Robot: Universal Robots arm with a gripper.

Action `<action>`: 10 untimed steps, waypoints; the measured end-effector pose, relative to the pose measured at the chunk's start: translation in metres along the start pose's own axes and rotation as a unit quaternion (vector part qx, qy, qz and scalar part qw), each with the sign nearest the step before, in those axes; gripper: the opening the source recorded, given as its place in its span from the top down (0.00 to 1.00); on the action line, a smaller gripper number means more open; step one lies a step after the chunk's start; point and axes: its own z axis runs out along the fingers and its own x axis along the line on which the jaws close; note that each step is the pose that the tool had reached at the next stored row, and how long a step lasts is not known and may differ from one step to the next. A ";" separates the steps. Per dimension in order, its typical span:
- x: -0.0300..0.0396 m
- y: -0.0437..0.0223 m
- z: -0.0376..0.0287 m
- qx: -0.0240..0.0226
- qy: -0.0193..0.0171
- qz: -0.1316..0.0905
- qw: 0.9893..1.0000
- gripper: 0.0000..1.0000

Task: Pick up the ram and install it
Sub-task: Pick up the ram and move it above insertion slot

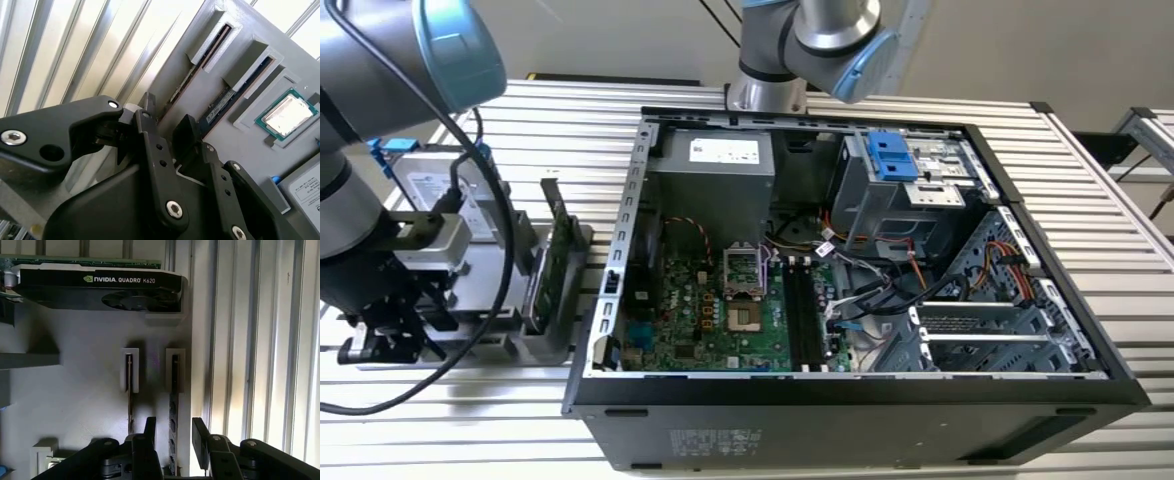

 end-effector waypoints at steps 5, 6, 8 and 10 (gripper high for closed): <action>0.0000 0.0000 0.0003 0.000 0.000 0.000 1.000 0.00; 0.0000 0.0000 0.0004 0.000 0.000 0.000 1.000 0.00; 0.0000 0.0000 0.0004 0.000 0.000 0.000 1.000 0.00; 0.0000 0.0000 0.0005 0.000 0.000 0.000 1.000 1.00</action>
